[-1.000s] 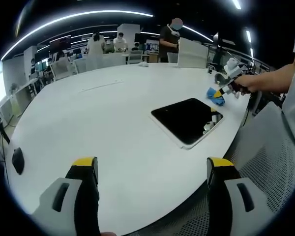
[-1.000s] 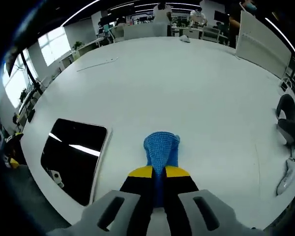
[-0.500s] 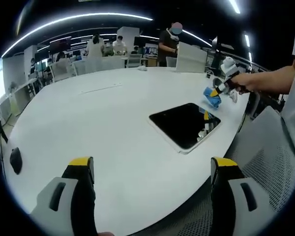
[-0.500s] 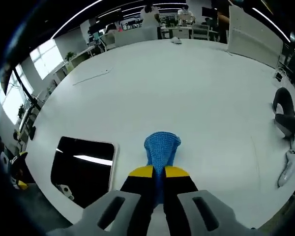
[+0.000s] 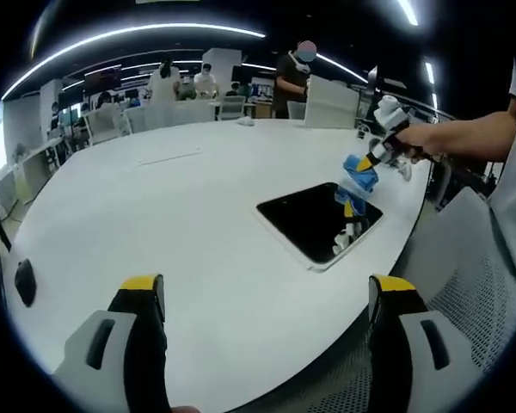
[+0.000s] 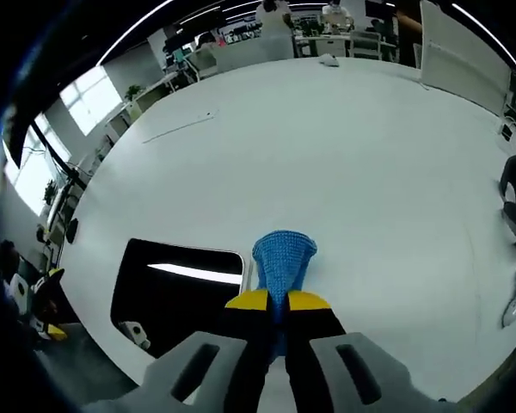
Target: Wipe the mirror surface with the cleaning cloth until all visible marks leave the cleaned area.
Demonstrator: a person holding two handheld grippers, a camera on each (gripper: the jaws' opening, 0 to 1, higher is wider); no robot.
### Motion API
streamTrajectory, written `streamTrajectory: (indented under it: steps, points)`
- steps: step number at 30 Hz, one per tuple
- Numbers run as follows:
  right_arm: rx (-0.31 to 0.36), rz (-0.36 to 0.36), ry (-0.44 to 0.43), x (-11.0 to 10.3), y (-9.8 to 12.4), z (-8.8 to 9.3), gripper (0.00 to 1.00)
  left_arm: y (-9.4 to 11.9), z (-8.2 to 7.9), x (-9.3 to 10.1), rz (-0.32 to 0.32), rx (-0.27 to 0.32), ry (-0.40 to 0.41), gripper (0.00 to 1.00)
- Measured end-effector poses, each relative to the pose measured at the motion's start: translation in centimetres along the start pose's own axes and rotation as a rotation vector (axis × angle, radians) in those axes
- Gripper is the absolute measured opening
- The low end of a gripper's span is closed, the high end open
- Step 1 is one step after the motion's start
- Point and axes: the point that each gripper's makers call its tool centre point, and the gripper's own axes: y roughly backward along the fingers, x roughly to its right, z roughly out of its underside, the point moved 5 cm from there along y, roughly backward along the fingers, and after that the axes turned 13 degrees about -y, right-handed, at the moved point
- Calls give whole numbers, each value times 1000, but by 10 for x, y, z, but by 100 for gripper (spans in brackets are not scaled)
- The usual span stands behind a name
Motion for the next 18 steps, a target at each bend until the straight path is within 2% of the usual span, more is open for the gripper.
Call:
streamTrajectory:
  steps: [5, 11, 18]
  points:
    - [-9, -11, 11, -13, -6, -2, 0, -1, 2, 1, 8, -9, -7, 99]
    - [-44, -14, 21, -25, -17, 6, 0, -1, 1, 1, 9, -8, -1, 99]
    - [-69, -13, 31, -33, -30, 8, 0, -1, 0, 2, 12, -8, -3, 99]
